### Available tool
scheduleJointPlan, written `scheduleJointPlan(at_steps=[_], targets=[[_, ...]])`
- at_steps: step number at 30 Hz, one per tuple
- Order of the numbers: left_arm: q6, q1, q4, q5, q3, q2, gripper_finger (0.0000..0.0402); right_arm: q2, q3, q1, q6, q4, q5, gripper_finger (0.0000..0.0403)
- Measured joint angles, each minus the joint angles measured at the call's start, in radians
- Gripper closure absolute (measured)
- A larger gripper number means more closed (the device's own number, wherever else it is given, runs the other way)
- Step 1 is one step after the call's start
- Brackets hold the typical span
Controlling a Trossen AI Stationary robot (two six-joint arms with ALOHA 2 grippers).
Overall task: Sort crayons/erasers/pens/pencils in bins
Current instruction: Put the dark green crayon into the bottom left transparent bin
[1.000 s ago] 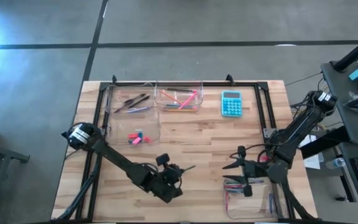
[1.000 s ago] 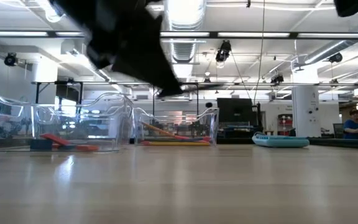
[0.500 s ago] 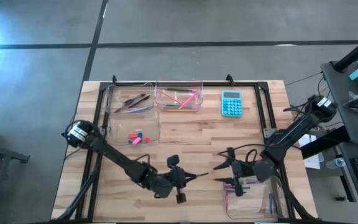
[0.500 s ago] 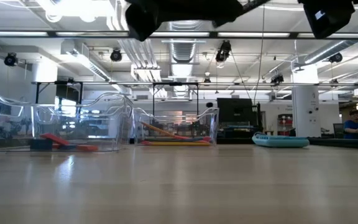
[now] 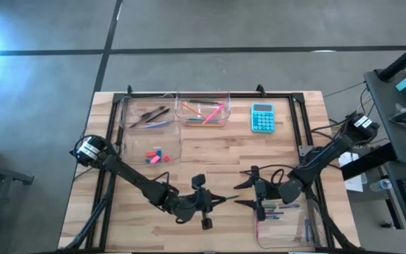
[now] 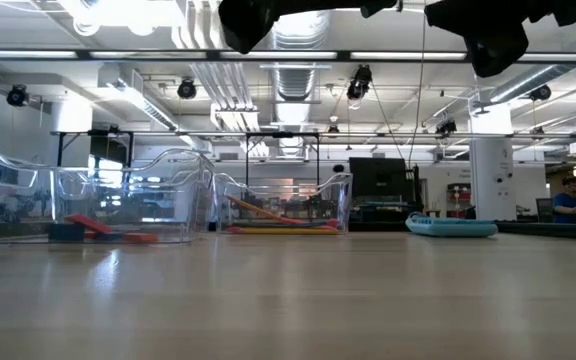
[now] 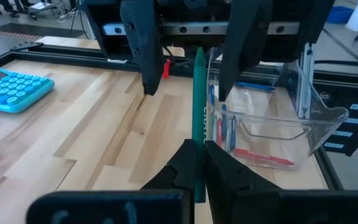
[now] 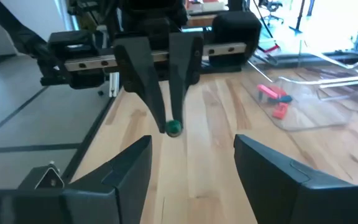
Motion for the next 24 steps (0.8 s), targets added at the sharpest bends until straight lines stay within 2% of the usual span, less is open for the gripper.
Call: scheduleJointPlan(at_steps=[7,24], targets=[[0.000,0.000,-0.001,0.000,-0.002,0.000,0.0401,0.040,0.001,-0.001,-0.034,0.110,-0.034,0.0212],[0.000,0.001,0.029,0.000,-0.006,0.000,0.0401,0.038,0.001,-0.002,-0.022,0.109,-0.062,0.0216]])
